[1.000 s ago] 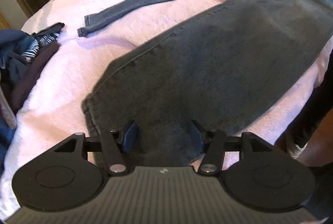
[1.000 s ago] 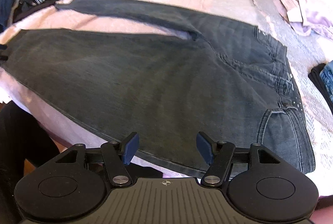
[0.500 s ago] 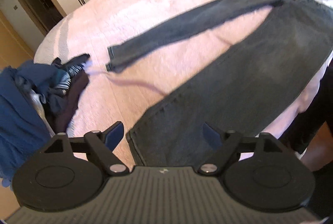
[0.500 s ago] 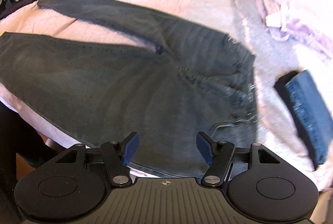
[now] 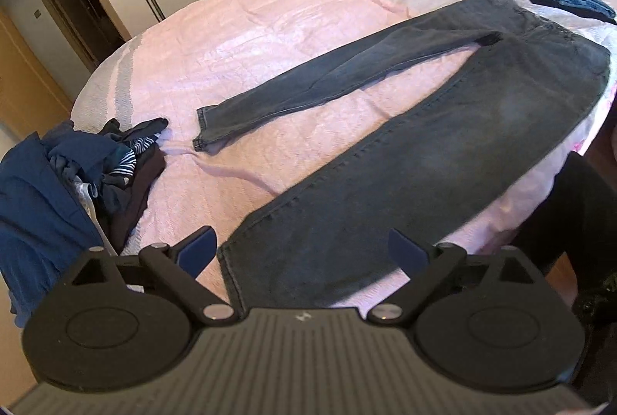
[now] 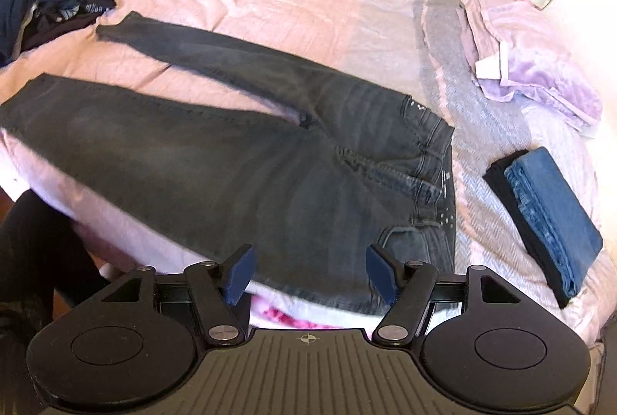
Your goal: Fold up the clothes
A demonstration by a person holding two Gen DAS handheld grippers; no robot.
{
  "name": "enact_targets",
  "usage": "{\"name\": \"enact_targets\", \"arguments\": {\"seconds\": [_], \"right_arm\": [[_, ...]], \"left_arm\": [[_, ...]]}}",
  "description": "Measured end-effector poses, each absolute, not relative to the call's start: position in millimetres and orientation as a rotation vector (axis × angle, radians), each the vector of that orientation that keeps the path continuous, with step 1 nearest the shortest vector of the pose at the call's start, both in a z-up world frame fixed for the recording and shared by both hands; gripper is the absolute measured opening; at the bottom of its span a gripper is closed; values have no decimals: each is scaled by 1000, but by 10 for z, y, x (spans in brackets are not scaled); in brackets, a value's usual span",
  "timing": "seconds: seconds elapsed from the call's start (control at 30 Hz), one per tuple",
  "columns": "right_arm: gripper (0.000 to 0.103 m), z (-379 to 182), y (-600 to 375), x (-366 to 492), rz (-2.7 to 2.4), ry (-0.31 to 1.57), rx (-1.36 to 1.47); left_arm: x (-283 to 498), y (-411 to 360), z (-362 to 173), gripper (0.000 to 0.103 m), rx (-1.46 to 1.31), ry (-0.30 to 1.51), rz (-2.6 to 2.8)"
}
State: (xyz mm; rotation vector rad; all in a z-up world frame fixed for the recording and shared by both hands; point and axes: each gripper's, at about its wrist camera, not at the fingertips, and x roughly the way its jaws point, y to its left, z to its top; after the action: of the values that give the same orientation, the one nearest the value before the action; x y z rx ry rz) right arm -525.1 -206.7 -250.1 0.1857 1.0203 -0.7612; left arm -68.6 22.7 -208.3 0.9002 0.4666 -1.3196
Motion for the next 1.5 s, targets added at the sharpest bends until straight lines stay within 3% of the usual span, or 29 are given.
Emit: {"name": "enact_targets", "arguments": {"seconds": [0.57,0.73,0.9,1.1,1.27,1.5], "right_arm": [[67,-2582,-1665,-5410,-758,995,169],[67,-2701,-1748,-5454,-795,932,59],[67,-3220,-1843,-5535,-879,918,-145],[67,-3731,-1876,-5489,-819,948,-215],[66,-4056,-1831,-5406,-765,981,-304],[58,-4476,-1841,-5430,-770,1008,-436]], "left_arm": [[-866,594,-2081,95,858,435,-1326],[-998,641,-2441,95,926,231,-1319],[-1180,683,-2934,93,1038,-2,-1306],[-1383,618,-3664,80,1274,-170,-1311],[-1387,463,-4224,61,1480,-340,-1255],[-1247,340,-4575,57,1552,-454,-1209]]}}
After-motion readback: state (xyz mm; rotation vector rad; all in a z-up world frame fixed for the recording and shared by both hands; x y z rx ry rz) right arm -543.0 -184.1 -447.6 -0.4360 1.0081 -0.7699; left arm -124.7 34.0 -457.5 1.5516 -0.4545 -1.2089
